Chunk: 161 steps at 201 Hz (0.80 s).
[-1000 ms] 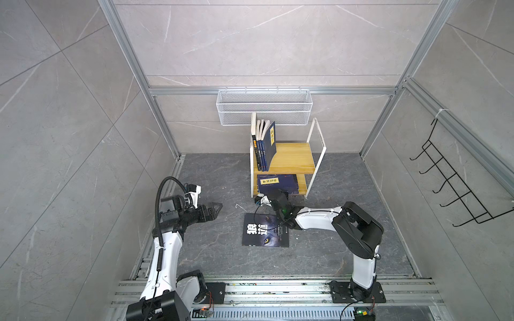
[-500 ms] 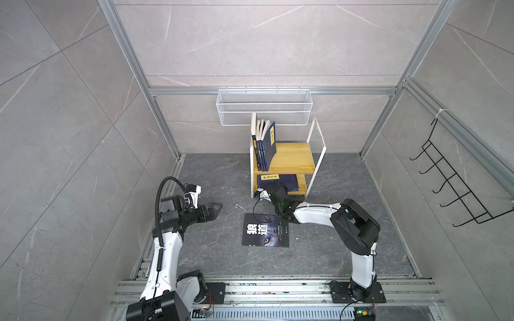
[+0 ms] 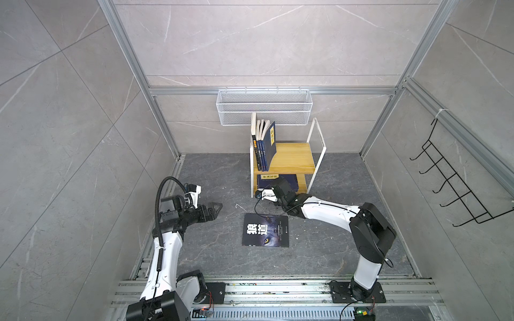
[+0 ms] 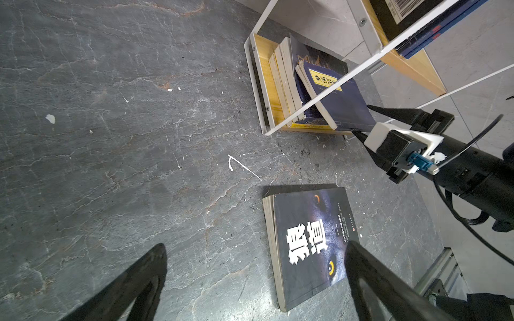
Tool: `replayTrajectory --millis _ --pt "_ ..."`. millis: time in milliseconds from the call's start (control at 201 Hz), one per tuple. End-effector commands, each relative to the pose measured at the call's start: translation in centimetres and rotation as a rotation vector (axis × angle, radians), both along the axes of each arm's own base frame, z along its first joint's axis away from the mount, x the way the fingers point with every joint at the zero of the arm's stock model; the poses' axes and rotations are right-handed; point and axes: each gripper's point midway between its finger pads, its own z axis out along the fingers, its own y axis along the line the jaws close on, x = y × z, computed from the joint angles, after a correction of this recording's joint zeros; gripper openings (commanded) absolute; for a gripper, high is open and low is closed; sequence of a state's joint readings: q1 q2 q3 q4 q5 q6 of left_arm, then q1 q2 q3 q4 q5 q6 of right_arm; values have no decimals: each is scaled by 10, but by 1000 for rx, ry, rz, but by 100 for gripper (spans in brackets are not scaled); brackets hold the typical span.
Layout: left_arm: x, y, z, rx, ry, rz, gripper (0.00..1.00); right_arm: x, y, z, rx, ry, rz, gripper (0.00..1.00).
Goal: Stacking books/files
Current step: Place the book on the bookshelf.
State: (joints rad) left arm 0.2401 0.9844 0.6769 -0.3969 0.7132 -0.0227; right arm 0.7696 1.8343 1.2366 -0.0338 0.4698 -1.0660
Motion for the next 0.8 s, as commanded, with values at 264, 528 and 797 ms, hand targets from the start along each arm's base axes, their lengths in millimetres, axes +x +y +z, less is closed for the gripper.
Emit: replayTrajectory --millis 264,528,797 --pt "1 -6 16 4 -65 -34 100 10 4 -6 0 51 -2 46" --pt "1 -5 16 8 -67 -34 100 13 5 -7 -15 77 4 46" --pt "3 -4 12 1 -57 -31 100 -21 4 -19 16 283 72 56"
